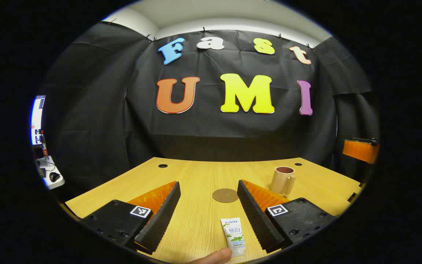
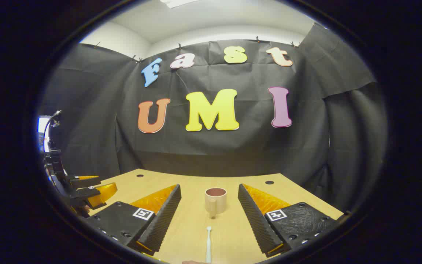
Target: Put the toothbrush and toothpaste on the desktop into the cup, then pick up the cup and place it on the coaster on the desktop.
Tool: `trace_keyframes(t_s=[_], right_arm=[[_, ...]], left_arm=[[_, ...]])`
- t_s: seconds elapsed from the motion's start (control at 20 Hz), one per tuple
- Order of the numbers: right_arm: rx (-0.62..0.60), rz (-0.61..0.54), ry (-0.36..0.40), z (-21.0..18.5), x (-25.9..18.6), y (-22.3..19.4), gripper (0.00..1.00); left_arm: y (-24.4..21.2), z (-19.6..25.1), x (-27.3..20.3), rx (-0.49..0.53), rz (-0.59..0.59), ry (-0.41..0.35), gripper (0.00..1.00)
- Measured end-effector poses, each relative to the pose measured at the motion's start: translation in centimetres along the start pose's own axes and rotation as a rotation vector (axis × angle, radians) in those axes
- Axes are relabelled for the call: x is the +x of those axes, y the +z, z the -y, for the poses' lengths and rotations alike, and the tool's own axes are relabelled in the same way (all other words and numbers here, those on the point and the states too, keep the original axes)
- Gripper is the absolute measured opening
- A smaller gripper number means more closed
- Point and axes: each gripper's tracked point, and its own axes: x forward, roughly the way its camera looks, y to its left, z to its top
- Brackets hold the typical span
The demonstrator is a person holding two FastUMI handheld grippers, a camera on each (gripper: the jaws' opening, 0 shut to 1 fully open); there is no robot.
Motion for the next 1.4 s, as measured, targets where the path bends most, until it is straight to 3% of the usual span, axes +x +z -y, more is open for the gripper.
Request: trace_keyframes(t_s=[0.1, 0.5, 0.75, 0.9, 1.05, 1.25, 1.4], right_arm=[[0.014, 0.001, -0.012, 0.8, 0.0, 0.0, 0.98], [0.045, -0.033, -0.054, 3.8, 0.7, -1.0, 0.97], [0.064, -0.098, -0.045, 3.7, 1.7, -3.1, 0.96], [0.007, -0.149, -0.041, 3.3, 2.7, -5.6, 0.96], [0.051, -0.239, 0.01, 1.7, 4.0, -10.1, 0.96], [0.026, -0.365, -0.015, 1.9, 5.0, -14.9, 0.94], [0.042, -0.493, 0.016, 0.2, 5.7, -18.9, 0.81]], left_arm=[[0.3, 0.4, 0.0, 0.008, 0.003, -0.006, 0.99], [0.2, 0.8, -0.3, 0.04, -0.006, -0.009, 0.99], [-0.2, 1.1, -0.2, 0.051, -0.018, -0.012, 0.99], [-1.0, 1.3, -0.3, 0.077, -0.033, -0.015, 0.99], [-2.1, 1.5, -0.4, 0.092, -0.056, -0.022, 0.99], [-3.9, 1.4, -0.8, 0.082, -0.1, -0.025, 0.99], [-4.6, 1.3, -0.8, 0.062, -0.115, -0.025, 0.99]])
